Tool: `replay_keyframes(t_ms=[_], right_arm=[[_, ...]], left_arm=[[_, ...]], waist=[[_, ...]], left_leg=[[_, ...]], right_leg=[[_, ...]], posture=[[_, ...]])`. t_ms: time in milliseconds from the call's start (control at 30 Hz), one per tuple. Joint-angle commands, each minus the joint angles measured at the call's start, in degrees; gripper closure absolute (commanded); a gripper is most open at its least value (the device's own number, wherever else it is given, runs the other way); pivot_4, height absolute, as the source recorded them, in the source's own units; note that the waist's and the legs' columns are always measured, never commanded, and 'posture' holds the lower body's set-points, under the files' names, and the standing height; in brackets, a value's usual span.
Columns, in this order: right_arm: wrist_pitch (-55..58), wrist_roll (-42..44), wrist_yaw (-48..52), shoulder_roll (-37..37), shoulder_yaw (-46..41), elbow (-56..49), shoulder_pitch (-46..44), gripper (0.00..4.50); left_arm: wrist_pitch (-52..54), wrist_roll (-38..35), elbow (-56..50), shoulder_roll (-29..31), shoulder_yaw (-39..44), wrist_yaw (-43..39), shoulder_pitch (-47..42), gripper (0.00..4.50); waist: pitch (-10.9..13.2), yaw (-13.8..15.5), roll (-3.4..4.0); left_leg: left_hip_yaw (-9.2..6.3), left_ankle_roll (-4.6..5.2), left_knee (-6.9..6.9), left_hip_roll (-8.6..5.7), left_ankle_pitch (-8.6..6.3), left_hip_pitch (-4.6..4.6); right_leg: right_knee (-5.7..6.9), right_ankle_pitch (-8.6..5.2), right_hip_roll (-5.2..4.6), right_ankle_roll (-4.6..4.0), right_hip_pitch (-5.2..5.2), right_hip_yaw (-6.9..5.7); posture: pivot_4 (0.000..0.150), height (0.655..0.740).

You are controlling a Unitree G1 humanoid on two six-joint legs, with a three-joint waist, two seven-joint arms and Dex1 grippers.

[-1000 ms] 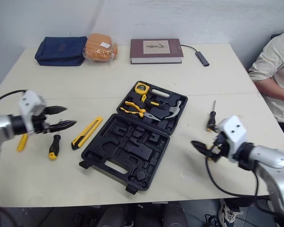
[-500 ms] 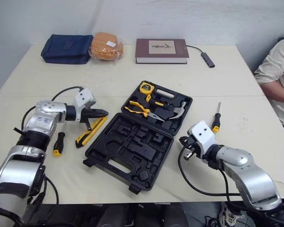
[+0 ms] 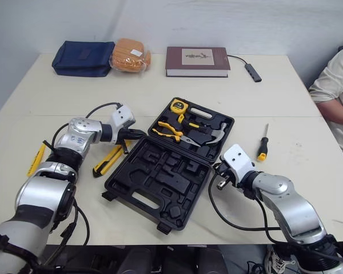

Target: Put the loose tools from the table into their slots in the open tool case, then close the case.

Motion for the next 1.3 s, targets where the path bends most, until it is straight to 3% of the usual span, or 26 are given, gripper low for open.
replay_keyframes(t_ms=[33,400,667,1100,1300], right_arm=[[-1.40,-0.74,0.83,0.37,0.52,-0.09,-1.59,4.44],[-1.77,-1.02,4.95,0.46,3.00,-0.28,-4.80,4.44],[-8.29,-5.19,13.71,-4.94,7.54,0.94,-7.32,4.44],[-19.80,-8.32,27.23,-7.50,11.20,4.17,-10.19,4.44],[-23.13,-10.07,30.75,-7.91,11.63,5.26,-10.11,4.44]], left_arm=[[-0.73,0.47,0.99,-1.20,0.56,0.32,-1.88,4.50],[-0.85,0.05,-3.66,-3.21,-0.32,-7.94,0.45,4.50],[2.61,-1.29,-19.89,1.10,-1.64,-16.27,10.95,4.50],[16.54,-6.16,-54.25,7.67,-2.37,-17.78,31.19,4.50],[19.42,-7.62,-62.72,10.80,-1.28,-16.36,39.43,4.50]], waist=[[0.00,0.12,-0.01],[-0.01,-0.02,-0.02],[-0.01,-0.83,-0.01],[-0.01,-1.59,-0.01],[-0.10,-1.67,0.04]], left_leg=[[0.00,0.00,0.01,0.00,0.00,-0.01],[-0.01,0.04,0.08,-0.02,0.00,-0.03],[-0.01,0.04,0.05,0.02,0.00,-0.02],[-0.04,0.03,0.03,0.08,-0.01,0.06],[-0.04,-0.02,-0.06,0.08,-0.04,0.22]], right_leg=[[0.00,0.00,0.00,0.00,0.00,-0.02],[0.00,0.03,0.00,0.05,0.01,-0.05],[-0.04,0.03,0.01,0.05,0.01,-0.01],[-0.05,0.03,-0.04,0.05,0.07,0.43],[-0.08,0.02,-0.05,0.04,0.15,0.56]], posture=[[0.150,0.7400],[0.150,0.7400],[0.150,0.7400],[0.150,0.7400],[0.150,0.7400]])
